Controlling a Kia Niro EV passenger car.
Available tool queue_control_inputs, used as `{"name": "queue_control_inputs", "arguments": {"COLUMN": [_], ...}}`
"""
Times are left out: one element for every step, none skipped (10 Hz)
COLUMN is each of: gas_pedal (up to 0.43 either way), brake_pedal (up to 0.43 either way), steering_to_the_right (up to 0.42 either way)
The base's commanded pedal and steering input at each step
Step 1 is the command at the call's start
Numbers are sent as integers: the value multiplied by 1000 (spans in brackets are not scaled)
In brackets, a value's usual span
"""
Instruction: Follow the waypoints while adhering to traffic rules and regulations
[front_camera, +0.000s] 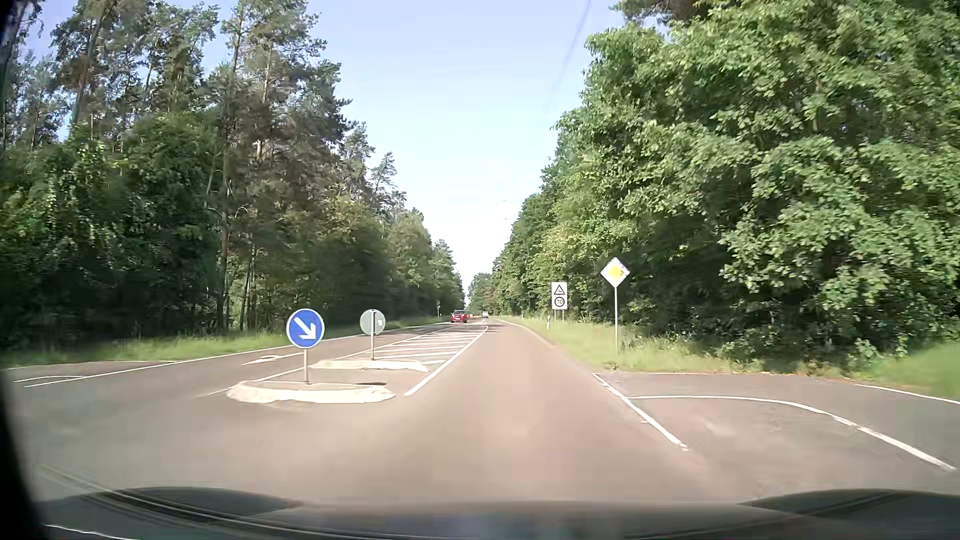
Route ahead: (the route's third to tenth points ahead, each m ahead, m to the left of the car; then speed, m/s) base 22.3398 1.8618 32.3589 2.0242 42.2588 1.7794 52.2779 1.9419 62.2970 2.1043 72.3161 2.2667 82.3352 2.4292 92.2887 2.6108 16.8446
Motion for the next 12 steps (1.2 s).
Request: {"name": "queue_control_inputs", "arguments": {"gas_pedal": [98,98,98,98,110,110,110,118,118,118,130,130], "brake_pedal": [30,30,30,30,30,30,30,30,30,30,30,24], "steering_to_the_right": [-1,-2,-1,-1,-1,-1,-1,-1,-1,-1,-1,-2]}}
